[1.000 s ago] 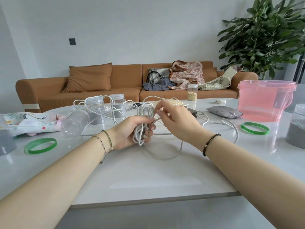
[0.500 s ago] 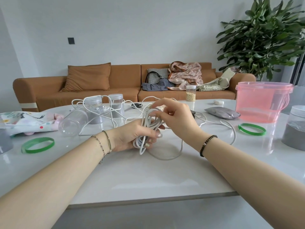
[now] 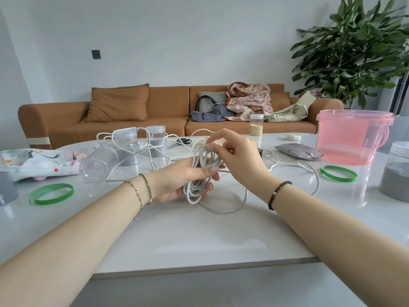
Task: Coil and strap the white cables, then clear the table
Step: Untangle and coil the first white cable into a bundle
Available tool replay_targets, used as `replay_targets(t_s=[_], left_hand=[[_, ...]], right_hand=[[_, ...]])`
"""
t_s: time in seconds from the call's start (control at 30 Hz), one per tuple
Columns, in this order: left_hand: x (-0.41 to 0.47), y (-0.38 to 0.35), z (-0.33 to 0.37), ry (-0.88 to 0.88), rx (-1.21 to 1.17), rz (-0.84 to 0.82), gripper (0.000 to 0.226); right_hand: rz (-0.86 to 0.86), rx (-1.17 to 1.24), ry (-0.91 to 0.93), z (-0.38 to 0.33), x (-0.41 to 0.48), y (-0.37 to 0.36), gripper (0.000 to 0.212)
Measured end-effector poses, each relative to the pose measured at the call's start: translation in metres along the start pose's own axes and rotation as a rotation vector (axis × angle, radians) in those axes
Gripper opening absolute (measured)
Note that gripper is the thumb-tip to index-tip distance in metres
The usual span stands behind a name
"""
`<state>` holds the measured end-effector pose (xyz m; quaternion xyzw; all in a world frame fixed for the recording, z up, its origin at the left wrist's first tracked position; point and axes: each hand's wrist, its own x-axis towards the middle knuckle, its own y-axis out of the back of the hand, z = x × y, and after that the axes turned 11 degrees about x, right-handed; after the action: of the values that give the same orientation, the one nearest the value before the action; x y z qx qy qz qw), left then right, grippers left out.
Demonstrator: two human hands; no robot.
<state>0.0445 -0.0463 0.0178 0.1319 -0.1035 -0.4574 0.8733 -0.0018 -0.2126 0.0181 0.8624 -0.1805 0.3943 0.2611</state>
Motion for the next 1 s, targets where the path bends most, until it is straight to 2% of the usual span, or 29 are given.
replay_targets(t_s=[0.23, 0.3, 0.4, 0.7, 0.9, 1.0], left_hand=[[0.003, 0.0037, 0.0009, -0.005, -0.165, 0.079, 0.024], [0.0033, 0.0044, 0.0006, -0.003, -0.157, 0.114, 0.023], [0.0028, 0.0024, -0.0004, 0.021, -0.178, 0.112, 0.019], [0.0035, -0.0015, -0.0007, 0.069, -0.204, -0.091, 0.011], [0.003, 0.0016, 0.0005, 0.063, -0.193, 0.003, 0.031], [0.0067, 0.0053, 0.0018, 0.022, -0.19, 0.142, 0.032]], right_hand=[[0.002, -0.219, 0.05, -0.0047, -0.0043, 0.0026, 0.029], [-0.002, -0.349, -0.026, -0.0053, -0.0037, 0.0025, 0.047], [0.006, -0.412, -0.095, -0.0064, -0.0021, 0.0022, 0.058], [0.161, -0.423, 0.031, -0.0096, 0.0016, 0.0068, 0.059], [0.072, -0.357, 0.081, -0.0067, -0.0027, 0.0052, 0.054], [-0.005, -0.294, 0.047, -0.0062, -0.0041, 0.0036, 0.049]])
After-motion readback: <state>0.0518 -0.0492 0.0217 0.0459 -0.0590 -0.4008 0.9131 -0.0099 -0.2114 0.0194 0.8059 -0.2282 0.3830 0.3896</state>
